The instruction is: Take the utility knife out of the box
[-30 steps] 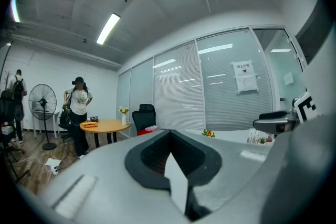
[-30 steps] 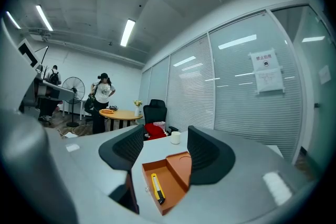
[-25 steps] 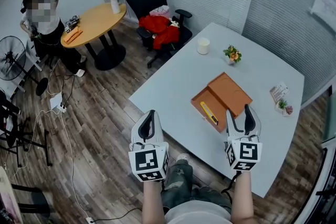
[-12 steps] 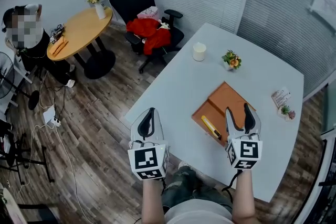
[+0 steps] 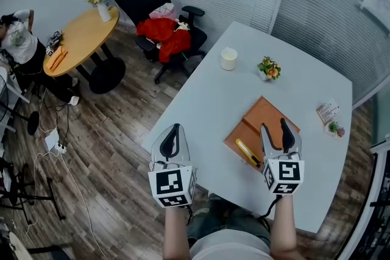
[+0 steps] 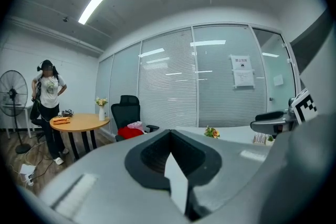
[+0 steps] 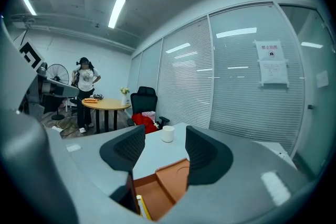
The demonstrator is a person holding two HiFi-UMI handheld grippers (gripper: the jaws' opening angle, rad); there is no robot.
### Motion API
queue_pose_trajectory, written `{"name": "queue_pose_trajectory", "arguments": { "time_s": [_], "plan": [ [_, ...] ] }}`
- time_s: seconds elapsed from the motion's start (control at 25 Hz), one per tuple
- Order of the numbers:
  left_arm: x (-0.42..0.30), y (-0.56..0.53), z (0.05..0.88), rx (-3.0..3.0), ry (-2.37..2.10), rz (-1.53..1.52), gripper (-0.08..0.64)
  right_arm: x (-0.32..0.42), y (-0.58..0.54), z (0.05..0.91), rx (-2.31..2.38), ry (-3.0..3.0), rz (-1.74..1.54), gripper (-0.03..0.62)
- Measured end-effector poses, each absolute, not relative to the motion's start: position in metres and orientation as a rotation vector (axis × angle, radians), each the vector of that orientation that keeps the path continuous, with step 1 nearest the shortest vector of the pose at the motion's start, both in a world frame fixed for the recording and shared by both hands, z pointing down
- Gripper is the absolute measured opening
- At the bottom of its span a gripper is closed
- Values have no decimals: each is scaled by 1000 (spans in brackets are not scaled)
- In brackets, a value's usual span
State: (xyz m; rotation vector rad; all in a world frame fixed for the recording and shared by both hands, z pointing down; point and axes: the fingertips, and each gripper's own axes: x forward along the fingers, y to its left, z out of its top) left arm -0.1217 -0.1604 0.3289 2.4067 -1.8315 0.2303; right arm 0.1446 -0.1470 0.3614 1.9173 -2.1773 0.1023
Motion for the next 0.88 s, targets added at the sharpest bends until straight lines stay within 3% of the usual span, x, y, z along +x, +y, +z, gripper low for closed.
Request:
{"name": "queue_pose_trajectory", "arguments": {
  "time_s": [0.88],
  "plan": [
    [-94,-181,401,2287,-1716,366,0,154,-168,440,1611,-2124,296,258]
  ]
}}
